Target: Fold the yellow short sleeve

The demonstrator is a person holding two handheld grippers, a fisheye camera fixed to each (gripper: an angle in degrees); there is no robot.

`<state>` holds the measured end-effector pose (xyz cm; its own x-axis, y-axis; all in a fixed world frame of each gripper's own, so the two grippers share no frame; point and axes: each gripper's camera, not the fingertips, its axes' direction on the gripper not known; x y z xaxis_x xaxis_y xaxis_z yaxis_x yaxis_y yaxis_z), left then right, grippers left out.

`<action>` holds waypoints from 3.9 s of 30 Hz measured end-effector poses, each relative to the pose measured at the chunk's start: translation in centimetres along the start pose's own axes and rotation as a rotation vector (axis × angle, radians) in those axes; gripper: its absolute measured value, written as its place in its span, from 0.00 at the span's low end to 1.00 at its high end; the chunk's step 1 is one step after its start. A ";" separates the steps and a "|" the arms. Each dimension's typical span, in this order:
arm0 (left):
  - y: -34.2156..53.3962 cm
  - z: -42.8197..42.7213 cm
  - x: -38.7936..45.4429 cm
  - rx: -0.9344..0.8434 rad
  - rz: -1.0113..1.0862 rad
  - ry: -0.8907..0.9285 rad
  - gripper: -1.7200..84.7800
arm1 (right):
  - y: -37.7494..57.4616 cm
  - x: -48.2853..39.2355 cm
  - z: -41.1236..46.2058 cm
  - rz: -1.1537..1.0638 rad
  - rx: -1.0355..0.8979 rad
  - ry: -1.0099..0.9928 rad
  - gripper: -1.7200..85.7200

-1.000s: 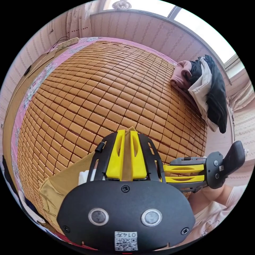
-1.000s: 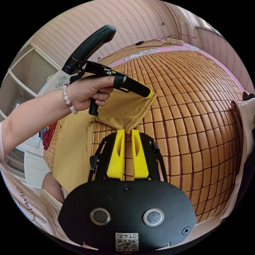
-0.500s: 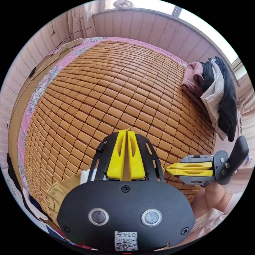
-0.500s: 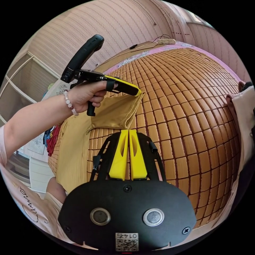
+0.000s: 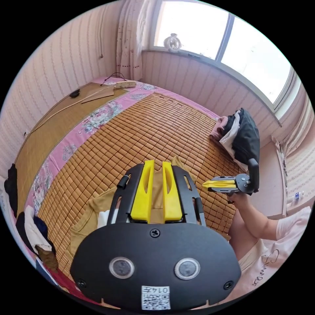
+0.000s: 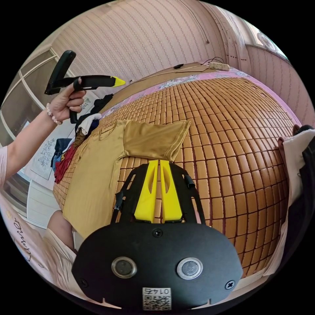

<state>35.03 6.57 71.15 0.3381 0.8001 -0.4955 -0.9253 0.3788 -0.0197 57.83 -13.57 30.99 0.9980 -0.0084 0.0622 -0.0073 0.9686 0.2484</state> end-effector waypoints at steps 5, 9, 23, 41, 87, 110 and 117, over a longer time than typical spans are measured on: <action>18.0 -8.8 -7.7 -0.058 -0.267 -0.166 0.08 | -1.2 -5.3 2.3 -0.085 -0.086 -0.042 0.02; 30.0 -12.8 -12.3 -0.103 -0.516 -0.223 0.08 | -3.5 -10.4 4.1 -0.186 -0.140 -0.055 0.03; 50.6 -19.1 -22.9 0.167 -0.856 -0.243 0.02 | -18.6 -39.9 20.9 -0.621 -0.403 -0.300 0.09; 60.5 -24.1 -31.4 0.305 -0.844 -0.028 0.09 | -29.5 -53.0 39.4 -0.568 -0.624 0.017 0.05; 62.2 -29.5 -32.3 0.127 -0.485 -0.117 0.13 | -22.5 -49.2 33.0 -0.508 -0.451 -0.272 0.02; 68.3 -32.3 -26.7 0.319 -1.057 -0.374 0.07 | -23.5 -67.1 36.1 -0.961 -0.330 -0.358 0.02; 72.0 -32.4 -24.9 0.294 -1.094 -0.284 0.08 | -22.4 -65.7 37.6 -0.969 -0.398 -0.220 0.02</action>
<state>-45.56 -1.13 53.97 0.9911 0.0418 -0.1262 -0.0541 0.9939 -0.0957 -9.87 -44.01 57.66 0.5337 -0.8239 0.1906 0.8431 0.5358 -0.0448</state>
